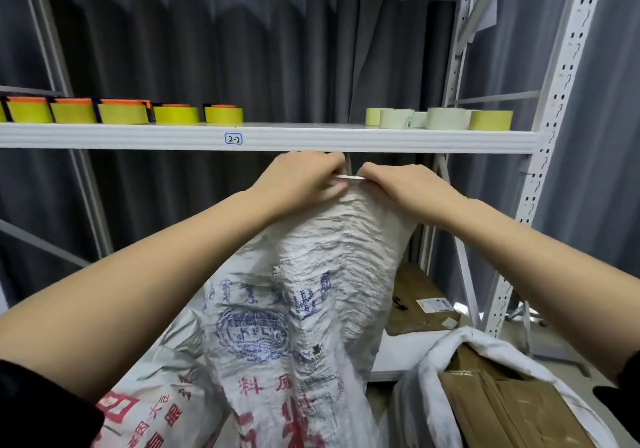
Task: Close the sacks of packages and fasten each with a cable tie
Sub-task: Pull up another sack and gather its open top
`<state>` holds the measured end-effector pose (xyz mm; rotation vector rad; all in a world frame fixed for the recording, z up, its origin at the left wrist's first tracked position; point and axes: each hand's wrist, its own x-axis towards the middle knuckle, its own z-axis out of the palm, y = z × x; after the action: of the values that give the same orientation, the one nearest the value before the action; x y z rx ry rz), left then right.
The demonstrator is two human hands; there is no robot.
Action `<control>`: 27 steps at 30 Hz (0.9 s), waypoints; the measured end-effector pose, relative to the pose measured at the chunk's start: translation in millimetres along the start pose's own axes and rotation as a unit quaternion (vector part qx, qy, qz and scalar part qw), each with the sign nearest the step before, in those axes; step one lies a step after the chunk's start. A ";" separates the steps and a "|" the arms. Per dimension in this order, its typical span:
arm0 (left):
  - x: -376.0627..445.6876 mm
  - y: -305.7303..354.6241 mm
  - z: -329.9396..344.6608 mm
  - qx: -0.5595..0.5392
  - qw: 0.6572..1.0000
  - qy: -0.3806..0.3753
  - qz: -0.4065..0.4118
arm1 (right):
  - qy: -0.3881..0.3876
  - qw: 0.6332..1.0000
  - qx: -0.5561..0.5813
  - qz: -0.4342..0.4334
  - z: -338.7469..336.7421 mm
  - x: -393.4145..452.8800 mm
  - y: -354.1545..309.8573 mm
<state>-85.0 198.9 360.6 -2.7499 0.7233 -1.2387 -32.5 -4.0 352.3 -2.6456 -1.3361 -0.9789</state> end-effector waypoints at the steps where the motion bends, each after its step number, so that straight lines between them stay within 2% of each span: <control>1: 1.0 -1.0 -0.2 -0.093 0.992 -0.066 -0.056 | 0.036 0.998 -0.037 -0.021 2.2 -3.0 1.8; 3: -1.0 -2.8 -4.6 -0.247 0.949 -0.156 -0.116 | 0.096 0.988 -0.107 -0.064 7.2 -8.8 8.9; 4: -3.5 -2.5 -7.3 -0.266 0.942 -0.172 -0.113 | 0.120 0.983 -0.123 -0.069 8.8 -11.7 12.6; 6: -7.8 -7.8 -8.3 -0.237 0.953 -0.167 -0.087 | 0.131 0.980 -0.130 -0.069 13.9 -15.8 17.0; 7: -9.4 -10.5 -6.6 -0.194 0.965 -0.157 -0.074 | 0.120 0.984 -0.116 -0.068 15.8 -16.2 18.2; 9: -11.1 -13.4 -1.4 0.004 0.996 -0.083 -0.005 | 0.086 0.994 -0.052 -0.039 10.8 -14.5 13.6; 11: -14.9 -15.2 0.6 0.197 0.975 0.005 0.104 | 0.058 0.998 0.002 -0.017 4.0 -8.2 4.7; 13: -15.3 -11.9 -1.3 0.250 0.956 0.054 0.146 | 0.028 0.998 0.060 -0.003 0.8 -1.0 -6.9; 15: -14.8 -8.1 3.4 0.204 0.971 0.039 0.120 | 0.002 0.999 0.047 0.003 4.6 2.7 -8.6; 17: -15.0 -4.2 1.5 0.086 0.995 -0.045 -0.009 | -0.011 1.000 -0.003 0.009 9.9 1.1 -3.6; 18: -15.3 -4.2 -0.6 -0.012 0.991 -0.110 -0.076 | 0.013 1.000 -0.015 0.002 10.8 -1.7 -0.6; 19: -16.8 -5.9 -2.7 -0.130 0.971 -0.164 -0.119 | 0.051 0.998 -0.025 -0.018 13.1 -5.1 3.5; 20: -17.4 -6.1 -6.4 -0.234 0.944 -0.188 -0.135 | 0.085 0.995 -0.042 -0.040 15.9 -8.5 8.3; 22: -18.1 -5.4 -10.2 -0.336 0.910 -0.190 -0.151 | 0.157 0.979 -0.096 -0.083 20.5 -13.8 13.5; 24: -19.0 -3.4 -12.8 -0.352 0.905 -0.174 -0.162 | 0.179 0.970 -0.124 -0.108 22.7 -16.7 15.8; 26: -19.4 -4.4 -10.5 -0.289 0.941 -0.120 -0.131 | 0.164 0.977 -0.091 -0.103 20.7 -17.6 12.3; 27: -20.4 -5.6 -7.8 -0.198 0.971 -0.090 -0.102 | 0.130 0.987 -0.049 -0.079 18.1 -17.5 9.2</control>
<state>-100.1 213.8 352.9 -3.2811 0.7571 -0.9372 -23.9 -17.3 330.6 -2.3967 -1.4867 -1.3870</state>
